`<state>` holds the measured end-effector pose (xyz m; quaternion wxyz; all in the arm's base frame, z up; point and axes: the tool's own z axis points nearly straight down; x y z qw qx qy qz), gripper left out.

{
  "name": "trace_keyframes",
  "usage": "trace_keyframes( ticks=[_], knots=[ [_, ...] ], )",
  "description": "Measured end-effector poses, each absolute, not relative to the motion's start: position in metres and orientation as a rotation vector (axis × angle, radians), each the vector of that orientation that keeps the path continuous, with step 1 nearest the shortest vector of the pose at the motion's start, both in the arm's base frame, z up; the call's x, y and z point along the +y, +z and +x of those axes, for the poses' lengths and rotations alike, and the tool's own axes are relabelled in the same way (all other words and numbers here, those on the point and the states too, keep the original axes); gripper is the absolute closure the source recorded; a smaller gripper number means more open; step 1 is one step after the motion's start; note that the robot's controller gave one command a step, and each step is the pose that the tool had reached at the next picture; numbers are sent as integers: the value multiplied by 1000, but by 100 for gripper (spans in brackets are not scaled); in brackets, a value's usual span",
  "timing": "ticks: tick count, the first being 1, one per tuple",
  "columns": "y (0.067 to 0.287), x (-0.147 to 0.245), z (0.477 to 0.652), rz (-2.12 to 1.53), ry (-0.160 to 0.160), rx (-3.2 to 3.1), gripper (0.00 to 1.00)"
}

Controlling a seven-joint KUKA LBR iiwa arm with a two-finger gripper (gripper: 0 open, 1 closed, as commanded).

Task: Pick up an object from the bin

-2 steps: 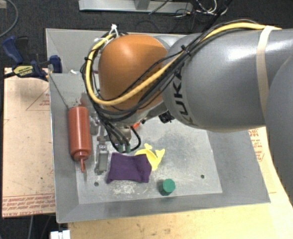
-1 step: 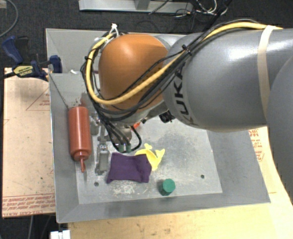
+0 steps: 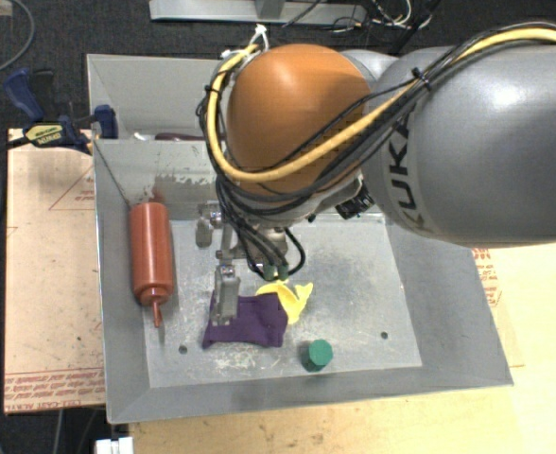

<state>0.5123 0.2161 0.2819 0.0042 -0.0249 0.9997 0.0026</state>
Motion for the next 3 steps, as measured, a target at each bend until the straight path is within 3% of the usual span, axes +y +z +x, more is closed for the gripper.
trace_keyframes(
  ticks=[1, 3],
  knots=[
    [226, 198, 509, -117, 5, 3133, 0],
    [111, 125, 522, -131, 3, 3136, 0]
  ],
)
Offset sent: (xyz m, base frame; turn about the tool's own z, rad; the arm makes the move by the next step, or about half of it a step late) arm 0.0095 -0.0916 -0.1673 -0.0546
